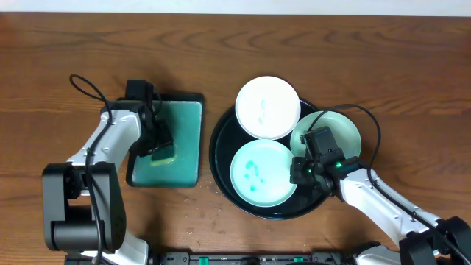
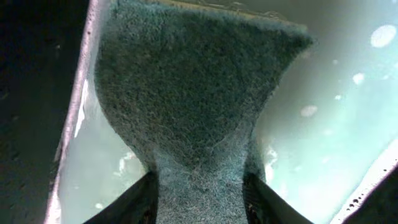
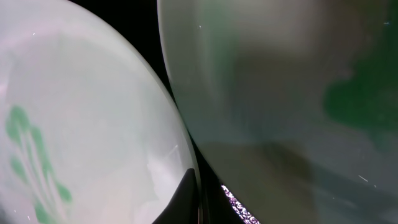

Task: Clean dirty plates on tray and stack at the side
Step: 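Carry the sponge with the left gripper over the mint plate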

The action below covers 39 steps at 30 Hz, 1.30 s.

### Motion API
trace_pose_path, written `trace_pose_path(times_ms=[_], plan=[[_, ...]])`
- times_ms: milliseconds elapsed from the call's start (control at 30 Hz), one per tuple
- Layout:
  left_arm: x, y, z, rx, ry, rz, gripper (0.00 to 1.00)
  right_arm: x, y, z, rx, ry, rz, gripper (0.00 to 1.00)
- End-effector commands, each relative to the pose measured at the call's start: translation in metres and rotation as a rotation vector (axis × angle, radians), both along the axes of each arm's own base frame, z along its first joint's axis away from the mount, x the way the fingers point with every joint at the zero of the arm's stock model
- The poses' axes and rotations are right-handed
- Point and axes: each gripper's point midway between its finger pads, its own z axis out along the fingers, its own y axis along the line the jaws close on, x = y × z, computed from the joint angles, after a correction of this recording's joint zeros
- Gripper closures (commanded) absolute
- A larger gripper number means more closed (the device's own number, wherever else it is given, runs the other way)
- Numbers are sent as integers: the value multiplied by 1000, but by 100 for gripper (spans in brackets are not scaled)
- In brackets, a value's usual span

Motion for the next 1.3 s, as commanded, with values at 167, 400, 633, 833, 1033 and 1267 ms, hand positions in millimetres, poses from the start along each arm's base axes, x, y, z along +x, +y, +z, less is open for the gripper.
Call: trace_pose_path(times_ms=[167, 400, 633, 833, 1033, 1267], plan=[[9, 13, -9, 97, -24, -17, 54, 1, -3, -2, -23, -3, -24, 99], [1, 3, -21, 83, 20, -47, 74, 1, -4, -2, -24, 0, -24, 99], [-7, -9, -1, 31, 46, -98, 93, -1, -4, -3, -28, 9, -24, 99], [-3, -9, 62, 30, -10, -111, 93, -2, -5, -3, -28, 9, -24, 99], [-6, -22, 104, -39, -134, -123, 93, -2, -5, -3, -29, 10, -24, 99], [-15, -48, 103, -83, -111, -192, 93, -2, -5, -3, -29, 10, -24, 99]])
